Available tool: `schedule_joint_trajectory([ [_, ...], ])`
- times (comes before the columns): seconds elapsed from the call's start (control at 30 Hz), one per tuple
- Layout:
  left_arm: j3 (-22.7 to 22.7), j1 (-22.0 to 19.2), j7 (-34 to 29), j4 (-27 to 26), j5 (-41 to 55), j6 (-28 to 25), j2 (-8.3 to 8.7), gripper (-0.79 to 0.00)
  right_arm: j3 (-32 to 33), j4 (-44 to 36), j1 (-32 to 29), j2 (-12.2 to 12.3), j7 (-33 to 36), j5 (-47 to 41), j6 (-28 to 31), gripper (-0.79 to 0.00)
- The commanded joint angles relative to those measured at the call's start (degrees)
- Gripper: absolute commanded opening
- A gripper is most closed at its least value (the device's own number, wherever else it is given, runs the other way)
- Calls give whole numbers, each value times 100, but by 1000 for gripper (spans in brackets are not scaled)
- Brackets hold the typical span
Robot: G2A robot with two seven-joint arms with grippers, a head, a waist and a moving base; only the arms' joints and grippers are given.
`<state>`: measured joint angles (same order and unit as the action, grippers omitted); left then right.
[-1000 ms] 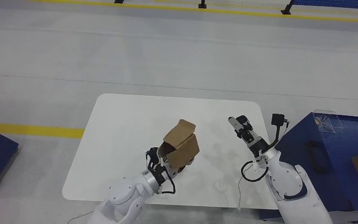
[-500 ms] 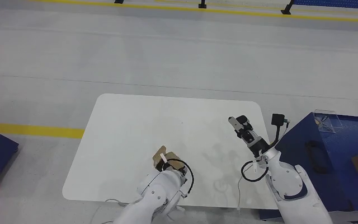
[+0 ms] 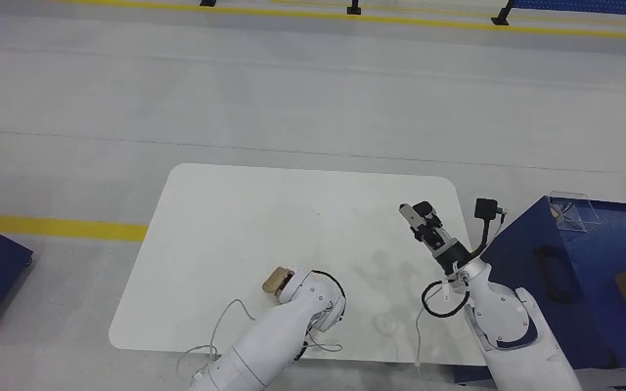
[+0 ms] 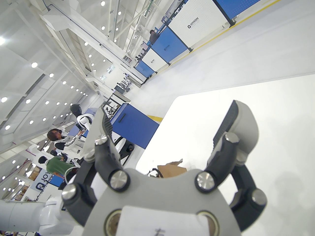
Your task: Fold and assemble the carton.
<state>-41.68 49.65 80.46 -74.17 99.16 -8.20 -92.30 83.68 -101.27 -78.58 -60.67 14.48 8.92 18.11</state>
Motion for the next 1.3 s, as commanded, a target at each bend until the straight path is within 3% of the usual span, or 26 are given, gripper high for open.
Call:
schedule_joint_trajectory([
  [0.0,22,-79,-92,53,-110,-31,-42,0,0,0,0,0,0,0,0,0],
  [0.13,-40,81,-113,-624,-500,-23,-26,0,0,0,0,0,0,0,0,0],
  [0.27,-382,819,-61,-2258,-1444,200,189,0,0,0,0,0,0,0,0,0],
  [0.33,-586,1360,-232,-3219,-1972,683,342,0,0,0,0,0,0,0,0,0],
  [0.4,-720,1841,-636,-3946,-2544,1623,509,0,0,0,0,0,0,0,0,0],
  [0.5,-1059,2372,-2092,-4609,-3039,2718,723,0,0,0,0,0,0,0,0,0],
  [0.6,-1529,2917,-3480,-4572,-3532,3047,899,0,0,0,0,0,0,0,0,0],
  [0.67,-1787,3157,-3871,-4437,-3637,2973,954,0,0,0,0,0,0,0,0,0],
  [1.13,-1787,3157,-3871,-4437,-3637,2973,954,0,0,0,0,0,0,0,0,0],
  [1.17,-1787,3157,-3871,-4437,-3637,2973,954,0,-79,34,-38,-2,190,-111,-52,0],
  [1.2,-1793,3154,-3868,-4425,-3698,2982,958,0,-240,60,9,-2,943,-695,-346,0],
  [1.23,-1806,3097,-3941,-4478,-4079,3149,987,0,-256,128,218,3,1589,-1311,-754,0],
  [1.27,-1871,3102,-3874,-4516,-4581,3304,1026,0,-178,237,459,15,1745,-1357,-1109,0],
])
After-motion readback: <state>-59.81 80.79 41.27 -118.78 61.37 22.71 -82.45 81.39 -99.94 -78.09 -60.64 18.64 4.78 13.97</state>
